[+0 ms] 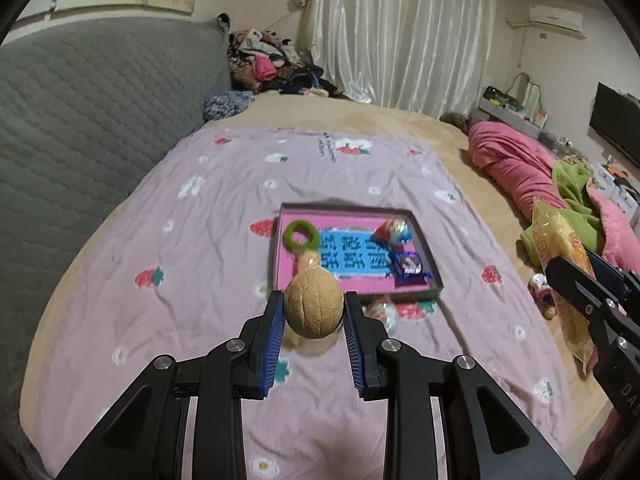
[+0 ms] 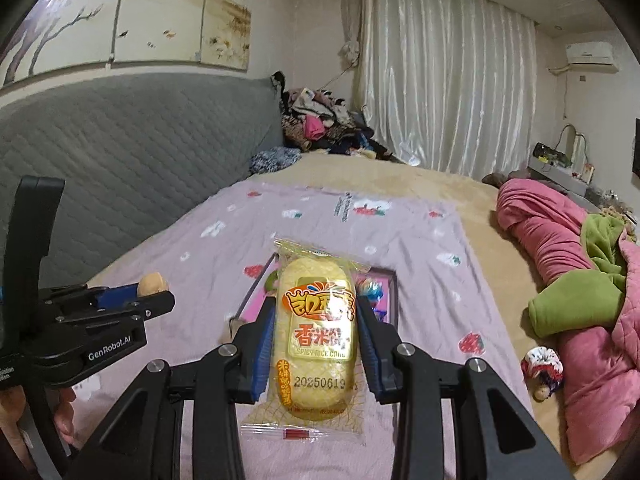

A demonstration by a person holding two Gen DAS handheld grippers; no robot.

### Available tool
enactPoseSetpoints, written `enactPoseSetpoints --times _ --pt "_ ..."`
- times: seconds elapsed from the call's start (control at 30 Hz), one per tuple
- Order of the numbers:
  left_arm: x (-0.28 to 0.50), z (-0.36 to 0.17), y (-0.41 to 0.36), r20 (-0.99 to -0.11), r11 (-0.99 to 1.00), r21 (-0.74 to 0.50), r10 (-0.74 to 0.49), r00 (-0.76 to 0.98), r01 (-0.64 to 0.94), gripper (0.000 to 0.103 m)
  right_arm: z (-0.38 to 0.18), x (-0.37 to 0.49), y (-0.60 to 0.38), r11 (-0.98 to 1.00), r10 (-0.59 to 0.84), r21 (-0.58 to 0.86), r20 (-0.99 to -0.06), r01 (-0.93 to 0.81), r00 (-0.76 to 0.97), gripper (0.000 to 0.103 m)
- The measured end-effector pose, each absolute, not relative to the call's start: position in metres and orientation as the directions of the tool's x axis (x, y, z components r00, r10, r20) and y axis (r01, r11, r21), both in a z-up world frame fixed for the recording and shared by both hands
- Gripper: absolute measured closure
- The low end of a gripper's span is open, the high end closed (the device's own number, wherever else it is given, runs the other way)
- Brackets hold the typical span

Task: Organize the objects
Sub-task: 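Carry the tan ball with left gripper while right gripper carries the cake packet over the tray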

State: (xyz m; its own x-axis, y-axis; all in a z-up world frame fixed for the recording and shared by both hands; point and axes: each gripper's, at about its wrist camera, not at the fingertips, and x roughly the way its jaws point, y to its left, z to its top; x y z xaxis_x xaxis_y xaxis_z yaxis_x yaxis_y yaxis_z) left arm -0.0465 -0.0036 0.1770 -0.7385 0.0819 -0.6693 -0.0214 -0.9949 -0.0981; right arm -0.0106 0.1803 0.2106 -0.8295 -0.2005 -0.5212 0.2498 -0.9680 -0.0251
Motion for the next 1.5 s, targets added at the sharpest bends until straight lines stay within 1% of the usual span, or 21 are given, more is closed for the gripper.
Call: enactPoseSetpoints --times 0.17,0.3,0.37,0.5,0.57,0.63,0.7,0.83,0.97,1.03,1.13,1.27,1.5 --pt "-0.075 0.185 -0.002 -0.638 -0.994 -0.088 0.102 -0.763 -0.060 0.073 0.217 -0.037 0.187 -0.968 -0.223 0.004 -0.482 0.253 -0.847 0.065" --pt "-0.103 0.184 -0.002 -0.622 -0.992 -0.095 0.125 -0.773 -0.084 0.073 0.216 -0.064 0.193 -0.968 -0.231 0.022 -0.470 0.250 -0.852 0.065" --pt "-0.117 0.182 -0.003 -0.612 -0.989 -0.112 0.142 -0.778 -0.093 0.073 0.218 -0.081 0.197 -0.973 -0.212 0.015 -0.464 0.232 -0.860 0.065" --pt "-0.141 0.171 -0.004 -0.612 -0.986 -0.131 0.164 -0.774 -0.106 0.073 0.220 -0.105 0.206 -0.979 -0.188 0.020 -0.450 0.201 -0.873 0.065" --pt "-0.152 0.163 -0.003 -0.610 -0.988 -0.118 0.151 -0.778 -0.099 0.073 0.218 -0.114 0.208 -0.982 -0.171 0.002 -0.445 0.190 -0.879 0.065" --pt "-0.165 0.157 0.000 -0.616 -0.987 -0.119 0.159 -0.771 -0.108 0.073 0.214 -0.123 0.209 -0.978 -0.194 0.021 -0.449 0.207 -0.872 0.065" --pt "-0.178 0.150 0.005 -0.615 -0.990 -0.082 0.141 -0.776 -0.115 0.073 0.209 -0.132 0.209 -0.980 -0.175 -0.007 -0.445 0.199 -0.878 0.065" --pt "-0.199 0.134 0.004 -0.626 -0.989 -0.073 0.145 -0.766 -0.127 0.073 0.195 -0.153 0.211 -0.983 -0.161 -0.012 -0.448 0.185 -0.879 0.065" --pt "-0.222 0.113 -0.006 -0.641 -0.990 -0.081 0.143 -0.754 -0.118 0.073 0.171 -0.179 0.208 -0.982 -0.155 -0.020 -0.480 0.188 -0.863 0.065" --pt "-0.234 0.103 -0.010 -0.647 -0.988 -0.098 0.153 -0.747 -0.117 0.073 0.158 -0.193 0.207 -0.979 -0.178 0.002 -0.500 0.204 -0.848 0.065" --pt "-0.249 0.085 -0.013 -0.658 -0.988 -0.104 0.152 -0.737 -0.111 0.073 0.139 -0.206 0.201 -0.978 -0.159 -0.031 -0.524 0.205 -0.837 0.065" --pt "-0.267 0.058 -0.014 -0.680 -0.988 -0.116 0.153 -0.717 -0.101 0.073 0.108 -0.226 0.189 -0.972 -0.165 -0.044 -0.565 0.229 -0.808 0.065" --pt "-0.287 0.018 -0.011 -0.719 -0.988 -0.117 0.152 -0.679 -0.098 0.073 0.071 -0.246 0.181 -0.968 -0.165 -0.050 -0.607 0.245 -0.777 0.065"
